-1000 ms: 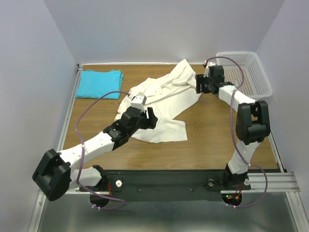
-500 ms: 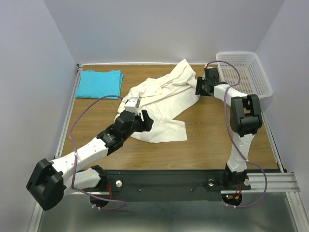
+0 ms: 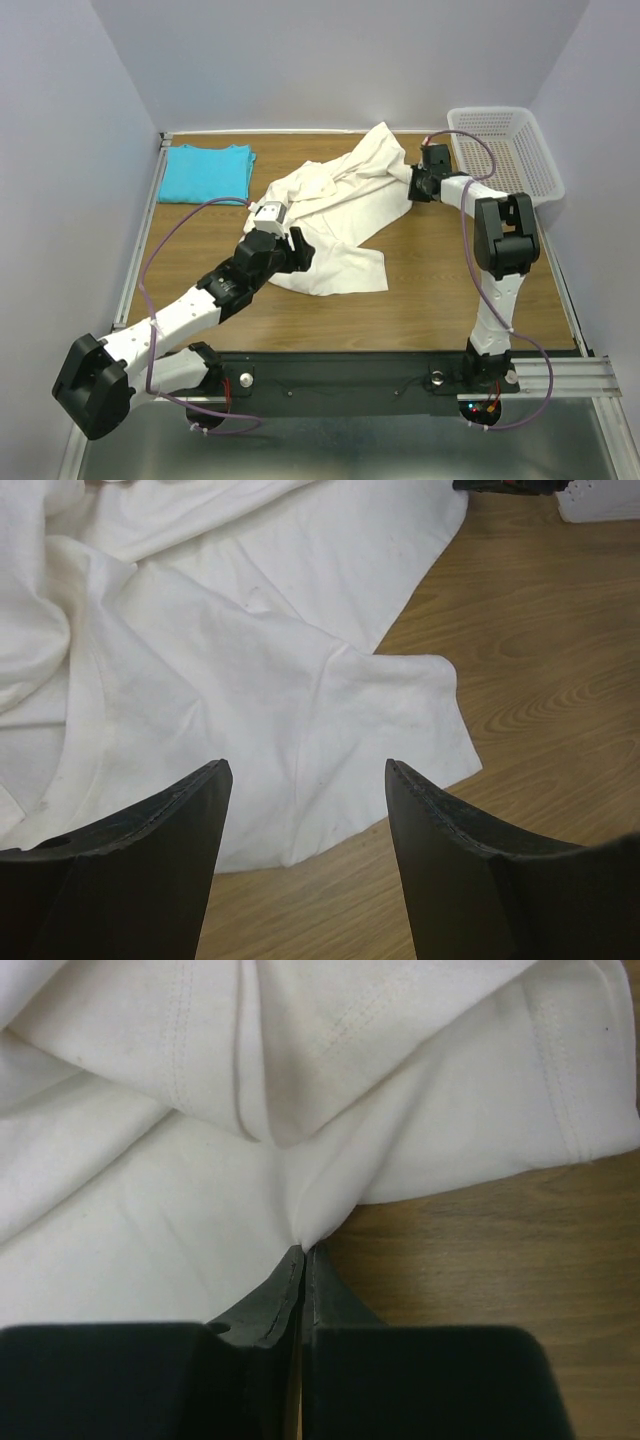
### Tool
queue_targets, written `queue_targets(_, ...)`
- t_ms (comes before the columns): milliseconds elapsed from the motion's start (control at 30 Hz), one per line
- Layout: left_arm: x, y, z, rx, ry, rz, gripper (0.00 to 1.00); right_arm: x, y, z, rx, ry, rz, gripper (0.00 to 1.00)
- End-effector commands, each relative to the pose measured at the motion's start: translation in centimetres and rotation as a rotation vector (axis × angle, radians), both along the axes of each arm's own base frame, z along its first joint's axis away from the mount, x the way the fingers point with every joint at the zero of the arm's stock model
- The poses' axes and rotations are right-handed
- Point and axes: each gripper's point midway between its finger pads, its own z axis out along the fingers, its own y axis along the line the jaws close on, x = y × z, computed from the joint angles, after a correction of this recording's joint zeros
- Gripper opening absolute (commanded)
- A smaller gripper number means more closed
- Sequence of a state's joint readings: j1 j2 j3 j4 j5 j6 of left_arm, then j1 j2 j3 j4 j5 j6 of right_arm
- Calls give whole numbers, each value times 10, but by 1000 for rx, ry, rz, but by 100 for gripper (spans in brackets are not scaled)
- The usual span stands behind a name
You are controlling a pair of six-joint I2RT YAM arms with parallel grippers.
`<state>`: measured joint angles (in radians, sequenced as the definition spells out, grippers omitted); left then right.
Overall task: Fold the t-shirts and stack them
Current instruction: Flatten the tshirt out
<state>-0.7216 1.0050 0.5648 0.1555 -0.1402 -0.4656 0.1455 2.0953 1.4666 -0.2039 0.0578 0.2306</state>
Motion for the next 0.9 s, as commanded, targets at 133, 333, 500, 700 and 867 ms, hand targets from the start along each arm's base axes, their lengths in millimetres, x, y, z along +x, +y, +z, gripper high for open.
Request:
queue_targets(133, -1, 11, 7, -25, -26, 38, 74, -63, -7, 29, -35, 13, 54, 1)
queue_targets(333, -5, 12, 6, -38, -27, 30, 74, -143, -23, 51, -133, 92, 194, 1)
queue_targets(500, -6, 9, 5, -55, -22, 13, 74, -212, -31, 42, -183, 254, 355, 1)
queue_targets(700, -11, 1, 1, -60, 10, -33, 74, -235, -30, 67, -212, 279, 515, 61)
queue_targets(867, -17, 4, -4, -81, 54, -15, 74, -221, -43, 104, -341, 135, 633, 79)
